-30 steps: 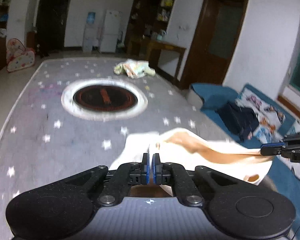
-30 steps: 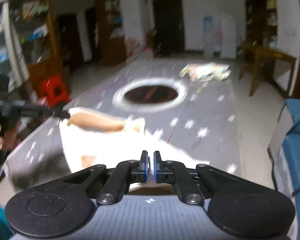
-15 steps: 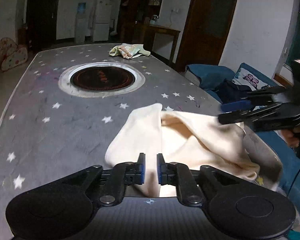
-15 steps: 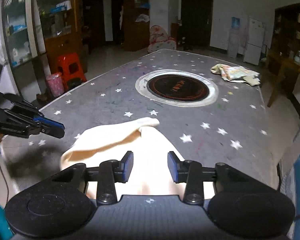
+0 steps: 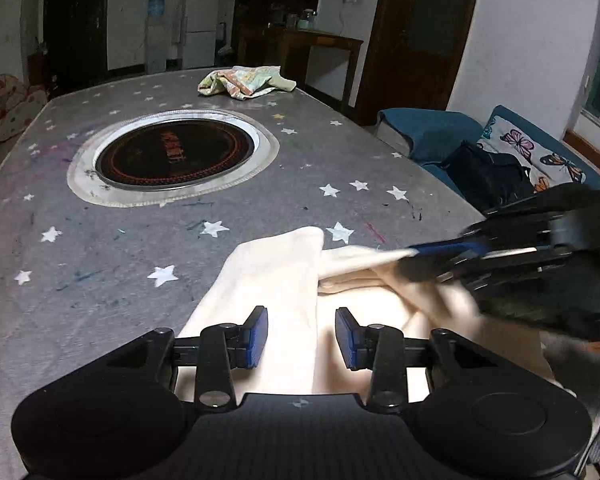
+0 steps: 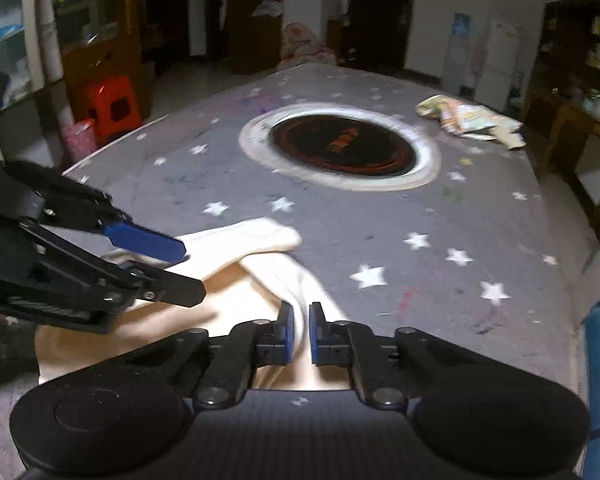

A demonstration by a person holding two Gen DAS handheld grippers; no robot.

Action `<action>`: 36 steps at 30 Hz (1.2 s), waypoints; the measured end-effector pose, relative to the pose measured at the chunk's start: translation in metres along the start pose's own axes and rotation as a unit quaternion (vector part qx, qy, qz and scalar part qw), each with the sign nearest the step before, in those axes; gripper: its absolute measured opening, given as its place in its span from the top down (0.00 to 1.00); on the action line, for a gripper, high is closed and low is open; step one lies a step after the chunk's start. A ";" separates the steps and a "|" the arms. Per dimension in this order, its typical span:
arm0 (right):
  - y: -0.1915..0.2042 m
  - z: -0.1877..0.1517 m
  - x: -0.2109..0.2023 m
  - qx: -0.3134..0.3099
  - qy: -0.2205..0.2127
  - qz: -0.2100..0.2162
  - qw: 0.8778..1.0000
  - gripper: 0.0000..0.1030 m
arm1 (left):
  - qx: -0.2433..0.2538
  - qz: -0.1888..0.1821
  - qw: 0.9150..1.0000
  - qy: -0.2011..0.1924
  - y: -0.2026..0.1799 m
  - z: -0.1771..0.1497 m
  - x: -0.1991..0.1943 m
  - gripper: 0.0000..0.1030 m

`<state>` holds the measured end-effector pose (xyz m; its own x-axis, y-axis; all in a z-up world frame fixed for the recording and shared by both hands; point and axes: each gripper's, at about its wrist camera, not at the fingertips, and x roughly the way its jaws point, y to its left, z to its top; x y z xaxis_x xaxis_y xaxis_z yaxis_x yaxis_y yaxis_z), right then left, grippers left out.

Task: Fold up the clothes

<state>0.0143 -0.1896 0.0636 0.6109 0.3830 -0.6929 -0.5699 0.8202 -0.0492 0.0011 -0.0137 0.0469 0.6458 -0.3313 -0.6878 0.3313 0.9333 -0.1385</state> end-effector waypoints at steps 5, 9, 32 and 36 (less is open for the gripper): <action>-0.019 -0.006 -0.036 0.008 -0.030 -0.046 0.998 0.98 | -0.011 -0.001 1.000 0.001 0.000 0.001 0.005 0.75; -0.038 -0.016 -0.070 0.028 -0.043 -0.086 0.995 0.99 | -0.013 0.000 1.000 -0.003 -0.002 0.002 0.004 0.84; 0.017 -0.001 0.019 0.003 -0.001 -0.021 1.000 0.95 | -0.108 0.083 0.987 -0.090 0.073 -0.015 -0.089 0.98; 0.002 -0.006 -0.008 0.013 -0.025 -0.051 0.998 0.97 | -0.133 0.108 0.980 -0.101 0.094 -0.032 -0.114 0.98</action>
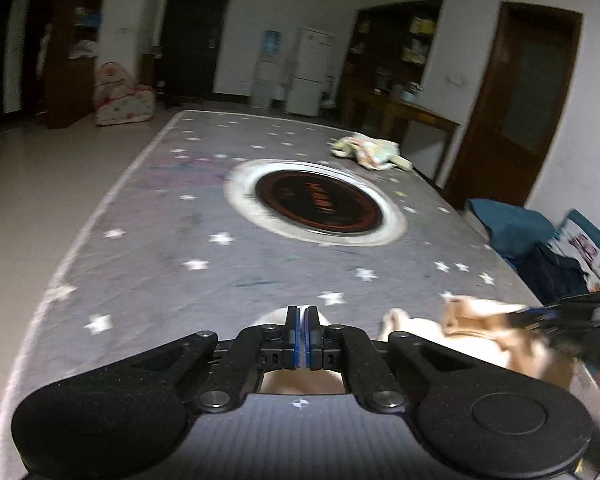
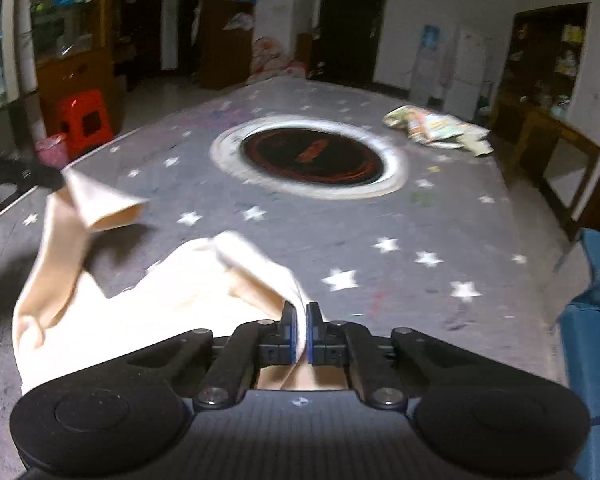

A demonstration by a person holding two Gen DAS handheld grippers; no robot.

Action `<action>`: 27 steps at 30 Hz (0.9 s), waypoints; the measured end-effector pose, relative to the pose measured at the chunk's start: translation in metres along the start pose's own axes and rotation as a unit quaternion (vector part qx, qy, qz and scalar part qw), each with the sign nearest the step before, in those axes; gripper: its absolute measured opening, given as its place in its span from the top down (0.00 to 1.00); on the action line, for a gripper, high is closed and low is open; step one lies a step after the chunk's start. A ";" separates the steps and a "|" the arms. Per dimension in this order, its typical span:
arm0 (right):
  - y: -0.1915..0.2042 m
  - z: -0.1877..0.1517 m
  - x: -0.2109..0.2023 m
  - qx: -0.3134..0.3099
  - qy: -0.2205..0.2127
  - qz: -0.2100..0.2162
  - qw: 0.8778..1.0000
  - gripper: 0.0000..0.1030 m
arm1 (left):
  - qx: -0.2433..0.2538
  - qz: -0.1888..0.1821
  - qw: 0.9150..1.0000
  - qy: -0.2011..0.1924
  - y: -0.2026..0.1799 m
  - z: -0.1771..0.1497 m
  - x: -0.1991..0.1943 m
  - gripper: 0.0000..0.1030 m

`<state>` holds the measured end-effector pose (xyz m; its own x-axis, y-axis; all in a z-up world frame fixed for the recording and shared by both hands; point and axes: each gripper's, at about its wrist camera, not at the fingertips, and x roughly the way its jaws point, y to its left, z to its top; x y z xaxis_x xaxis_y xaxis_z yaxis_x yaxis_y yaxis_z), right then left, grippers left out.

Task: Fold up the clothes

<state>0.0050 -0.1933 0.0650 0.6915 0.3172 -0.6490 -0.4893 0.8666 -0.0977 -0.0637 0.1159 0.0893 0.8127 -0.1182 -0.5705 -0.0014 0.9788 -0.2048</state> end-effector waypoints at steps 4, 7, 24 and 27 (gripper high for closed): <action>-0.027 -0.005 -0.044 0.015 -0.034 -0.046 0.998 0.98 | -0.024 0.025 0.999 -0.012 0.027 -0.009 -0.024 0.98; -0.049 -0.013 -0.080 0.036 -0.054 -0.088 0.994 0.98 | -0.043 0.040 0.998 -0.015 0.046 -0.018 -0.042 0.98; -0.087 -0.053 -0.138 0.081 -0.016 -0.156 0.984 0.68 | -0.017 0.083 0.996 0.037 0.074 -0.038 -0.077 0.81; -0.085 -0.042 -0.130 0.088 -0.021 -0.122 0.988 0.68 | -0.004 0.064 0.997 0.034 0.066 -0.031 -0.074 0.70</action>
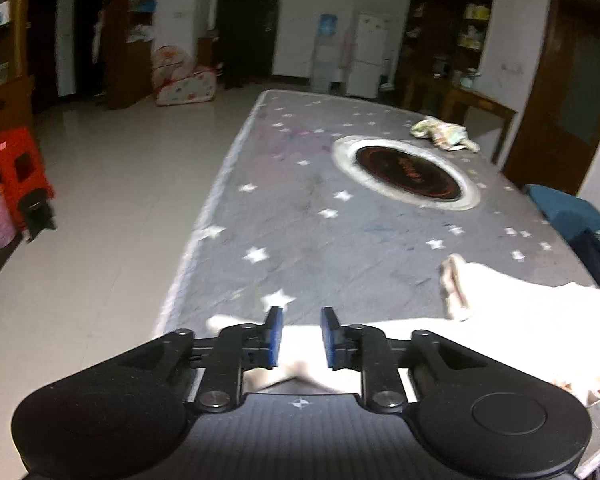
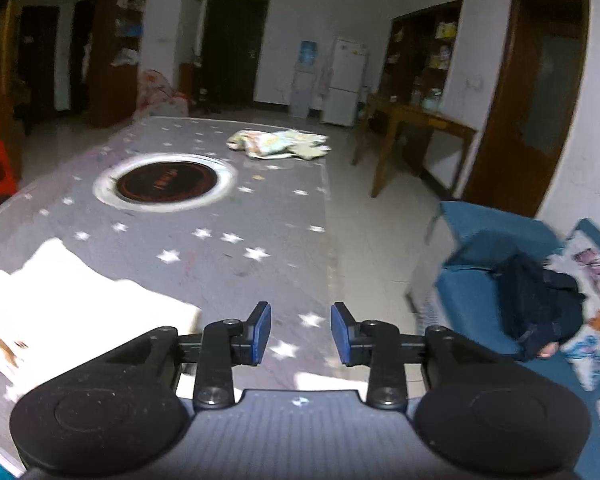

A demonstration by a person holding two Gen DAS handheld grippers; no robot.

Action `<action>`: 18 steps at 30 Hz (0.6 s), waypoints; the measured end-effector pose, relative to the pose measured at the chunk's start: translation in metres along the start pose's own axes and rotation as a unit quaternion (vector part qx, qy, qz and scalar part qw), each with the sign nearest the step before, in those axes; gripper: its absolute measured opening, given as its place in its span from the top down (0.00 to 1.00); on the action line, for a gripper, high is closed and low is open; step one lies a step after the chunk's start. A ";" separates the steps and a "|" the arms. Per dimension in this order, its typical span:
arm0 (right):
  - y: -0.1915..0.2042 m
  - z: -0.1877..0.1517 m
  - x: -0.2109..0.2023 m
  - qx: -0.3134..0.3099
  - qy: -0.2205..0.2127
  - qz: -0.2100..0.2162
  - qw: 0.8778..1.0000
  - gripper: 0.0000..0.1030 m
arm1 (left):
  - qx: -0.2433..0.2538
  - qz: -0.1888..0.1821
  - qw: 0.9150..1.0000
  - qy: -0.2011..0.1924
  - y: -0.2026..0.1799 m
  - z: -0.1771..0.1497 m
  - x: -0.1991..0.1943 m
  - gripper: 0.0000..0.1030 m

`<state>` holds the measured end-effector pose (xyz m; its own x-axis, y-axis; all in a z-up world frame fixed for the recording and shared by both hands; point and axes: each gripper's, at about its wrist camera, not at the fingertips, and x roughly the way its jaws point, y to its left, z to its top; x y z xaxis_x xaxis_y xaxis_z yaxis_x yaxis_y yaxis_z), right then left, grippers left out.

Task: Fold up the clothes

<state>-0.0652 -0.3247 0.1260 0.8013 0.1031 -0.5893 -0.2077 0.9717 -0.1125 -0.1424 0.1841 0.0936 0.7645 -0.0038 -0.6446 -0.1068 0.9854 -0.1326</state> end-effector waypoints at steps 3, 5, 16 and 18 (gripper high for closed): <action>0.009 0.005 0.020 0.013 0.018 0.046 0.999 0.68 | 0.011 -0.044 0.999 0.007 -0.022 0.009 0.018 0.64; 0.014 0.007 0.038 0.024 0.032 0.071 0.997 0.67 | 0.024 -0.063 0.998 0.014 -0.041 0.016 0.035 0.58; 0.019 0.005 0.131 0.104 0.111 0.169 0.974 0.56 | 0.049 -0.118 0.989 0.079 -0.122 0.045 0.144 0.43; 0.018 0.002 0.137 0.110 0.122 0.179 0.970 0.54 | 0.053 -0.121 0.987 0.087 -0.129 0.044 0.153 0.44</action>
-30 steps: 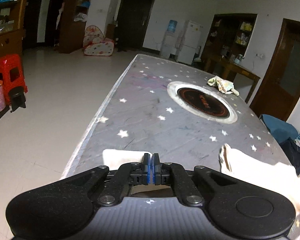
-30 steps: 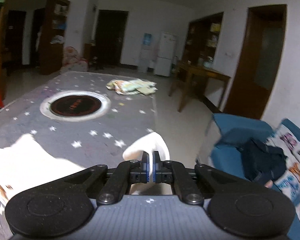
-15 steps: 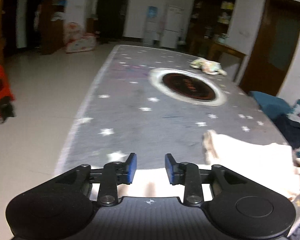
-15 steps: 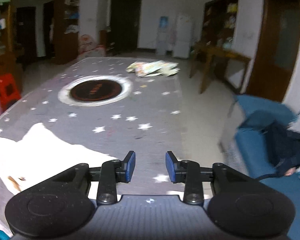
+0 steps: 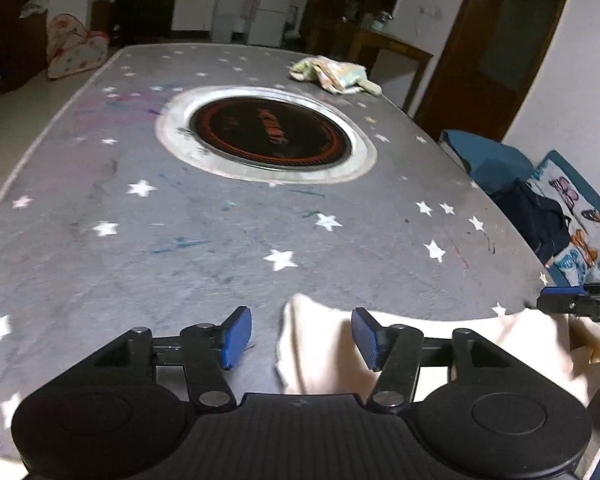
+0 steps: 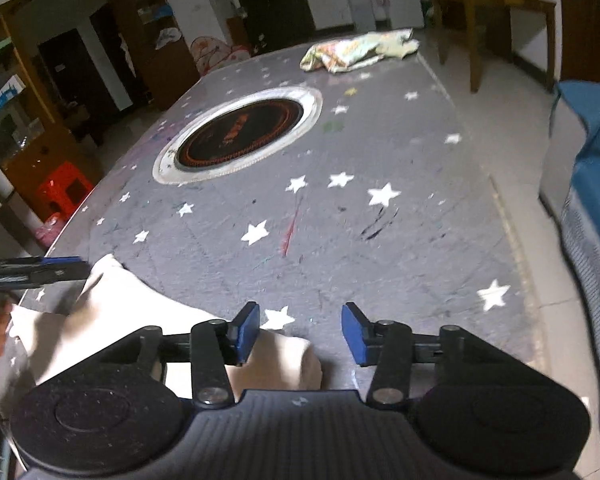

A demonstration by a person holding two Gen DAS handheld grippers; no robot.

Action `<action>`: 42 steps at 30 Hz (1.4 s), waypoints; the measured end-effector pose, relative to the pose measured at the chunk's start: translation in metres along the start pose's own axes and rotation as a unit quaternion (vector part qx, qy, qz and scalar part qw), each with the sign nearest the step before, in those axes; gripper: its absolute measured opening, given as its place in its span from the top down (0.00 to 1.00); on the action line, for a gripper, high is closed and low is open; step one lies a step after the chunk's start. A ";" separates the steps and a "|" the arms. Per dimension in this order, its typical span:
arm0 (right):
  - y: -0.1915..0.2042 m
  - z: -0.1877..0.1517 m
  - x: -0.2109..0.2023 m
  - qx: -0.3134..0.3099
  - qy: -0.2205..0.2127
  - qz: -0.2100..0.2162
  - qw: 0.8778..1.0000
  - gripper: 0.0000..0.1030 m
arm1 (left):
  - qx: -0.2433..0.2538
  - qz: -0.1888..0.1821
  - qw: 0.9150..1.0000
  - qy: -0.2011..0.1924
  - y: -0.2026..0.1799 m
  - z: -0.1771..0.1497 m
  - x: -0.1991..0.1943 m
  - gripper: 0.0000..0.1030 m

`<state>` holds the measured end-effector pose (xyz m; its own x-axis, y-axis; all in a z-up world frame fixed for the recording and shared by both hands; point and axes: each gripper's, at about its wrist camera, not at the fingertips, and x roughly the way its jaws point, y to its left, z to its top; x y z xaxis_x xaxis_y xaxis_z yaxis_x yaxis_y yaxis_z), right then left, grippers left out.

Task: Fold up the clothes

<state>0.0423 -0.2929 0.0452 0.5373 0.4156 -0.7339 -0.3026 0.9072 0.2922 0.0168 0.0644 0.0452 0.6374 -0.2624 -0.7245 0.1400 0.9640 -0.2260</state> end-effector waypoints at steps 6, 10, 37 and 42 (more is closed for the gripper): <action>-0.001 -0.006 0.010 0.004 0.027 0.028 0.999 0.53 | 0.013 -0.018 1.000 0.011 -0.005 -0.003 0.017 0.73; 0.005 -0.007 0.013 0.000 0.036 0.038 0.999 0.73 | 0.016 -0.031 0.999 -0.002 -0.008 -0.001 0.015 0.86; 0.093 -0.101 -0.094 -0.290 0.026 0.143 0.946 0.73 | 0.269 -0.194 0.942 -0.047 -0.018 -0.127 -0.120 0.86; 0.080 -0.088 -0.100 -0.221 0.019 0.167 0.961 0.71 | 0.196 -0.195 0.958 -0.079 0.008 -0.113 -0.135 0.85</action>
<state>-0.1045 -0.2674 0.0881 0.3252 0.6680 -0.6694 -0.7617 0.6045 0.2331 -0.1535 0.1030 0.0679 0.5811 -0.6262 -0.5197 0.6450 0.7439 -0.1750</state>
